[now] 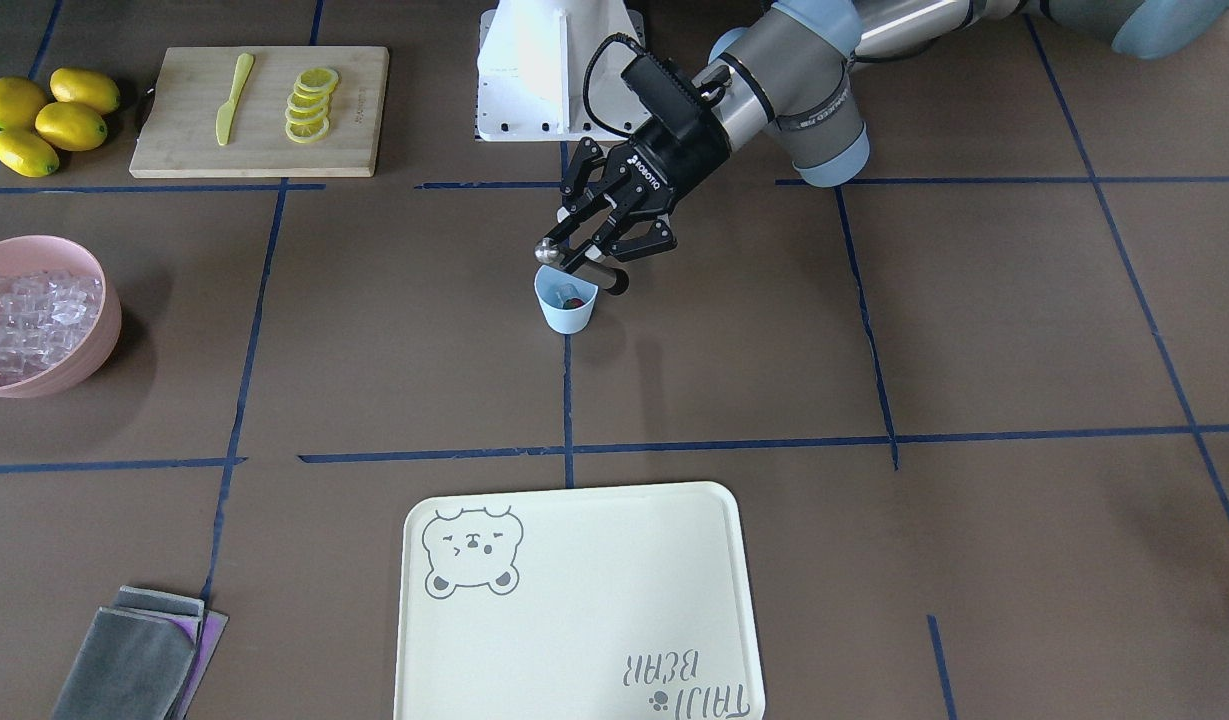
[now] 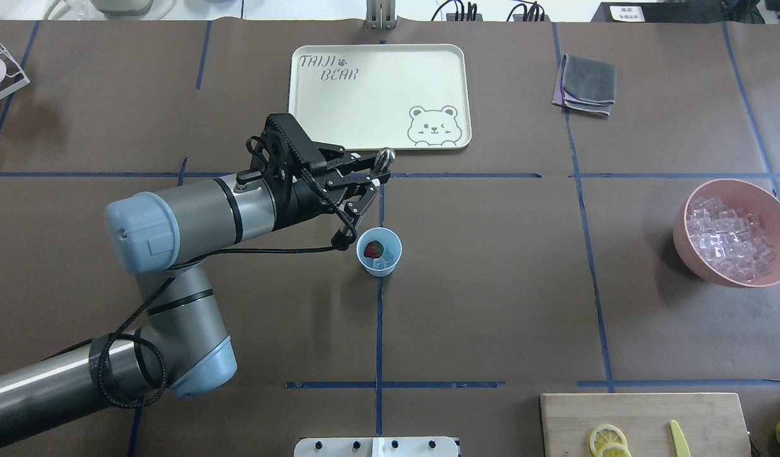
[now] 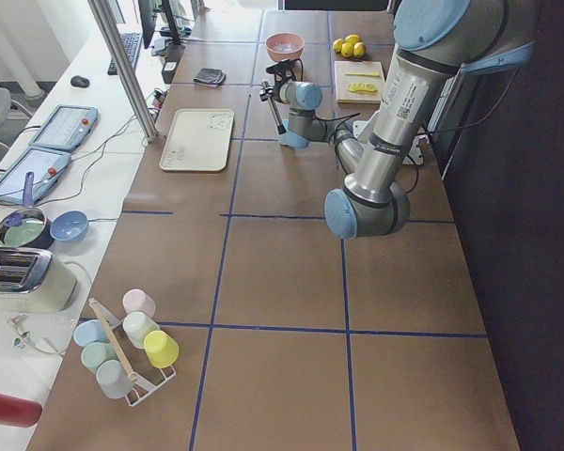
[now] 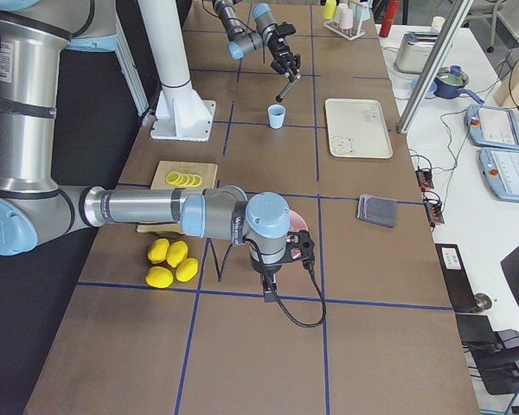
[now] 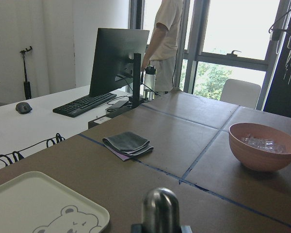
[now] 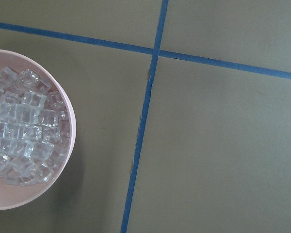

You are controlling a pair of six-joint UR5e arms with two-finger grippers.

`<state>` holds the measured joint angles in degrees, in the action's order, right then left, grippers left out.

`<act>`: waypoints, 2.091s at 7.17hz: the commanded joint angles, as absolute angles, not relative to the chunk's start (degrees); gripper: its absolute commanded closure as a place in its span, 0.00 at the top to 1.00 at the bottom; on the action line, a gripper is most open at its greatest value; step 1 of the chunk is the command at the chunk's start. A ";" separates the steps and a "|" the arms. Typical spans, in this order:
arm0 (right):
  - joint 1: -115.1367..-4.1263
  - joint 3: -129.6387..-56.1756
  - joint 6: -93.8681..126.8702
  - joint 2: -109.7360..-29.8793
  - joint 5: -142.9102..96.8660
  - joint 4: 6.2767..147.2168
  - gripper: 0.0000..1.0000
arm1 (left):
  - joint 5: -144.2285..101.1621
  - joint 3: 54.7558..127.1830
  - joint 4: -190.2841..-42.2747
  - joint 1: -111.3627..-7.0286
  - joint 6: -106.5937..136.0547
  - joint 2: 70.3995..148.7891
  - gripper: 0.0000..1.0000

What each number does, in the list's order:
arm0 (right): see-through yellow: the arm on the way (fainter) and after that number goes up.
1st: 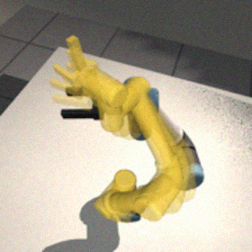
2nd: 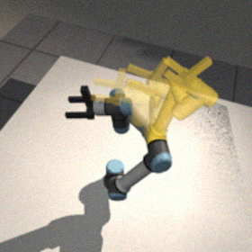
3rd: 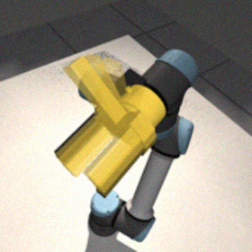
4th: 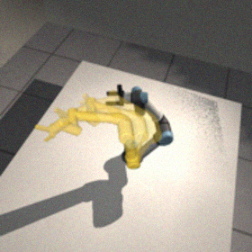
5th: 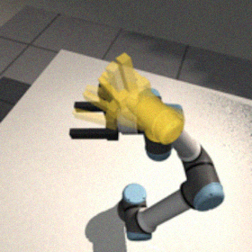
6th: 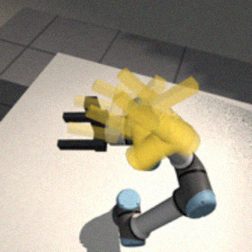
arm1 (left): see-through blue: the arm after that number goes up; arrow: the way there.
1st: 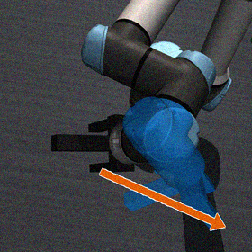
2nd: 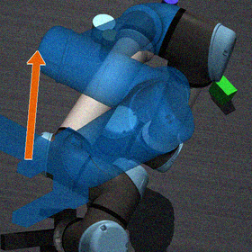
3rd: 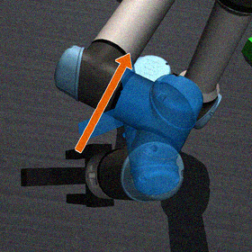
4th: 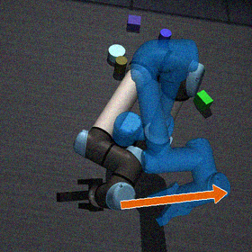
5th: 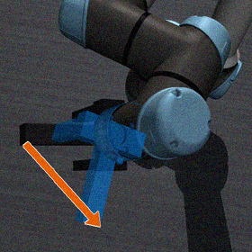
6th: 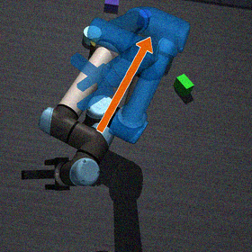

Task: Mash ice and strawberries in cup

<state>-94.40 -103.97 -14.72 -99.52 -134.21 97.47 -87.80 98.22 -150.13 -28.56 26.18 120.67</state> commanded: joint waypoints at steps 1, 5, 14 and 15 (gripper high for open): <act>-94.39 -103.89 -14.77 -99.58 -134.21 97.47 0.99 | -87.89 108.59 -125.44 -28.57 26.02 120.32 0.00; -94.39 -103.45 -14.77 -99.58 -134.30 97.47 0.99 | -90.94 114.14 -99.91 -28.74 25.75 116.12 0.02; -94.39 -103.54 -14.85 -99.84 -134.30 97.47 0.99 | -110.07 107.26 -90.62 -59.90 25.32 89.83 0.10; -94.39 -103.54 -14.85 -99.76 -134.30 97.47 0.99 | -113.52 104.62 -91.05 -61.94 25.31 89.22 0.10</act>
<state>-94.39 -103.53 -14.85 -99.81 -134.30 97.47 -108.94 107.98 -90.65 -58.56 25.45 90.27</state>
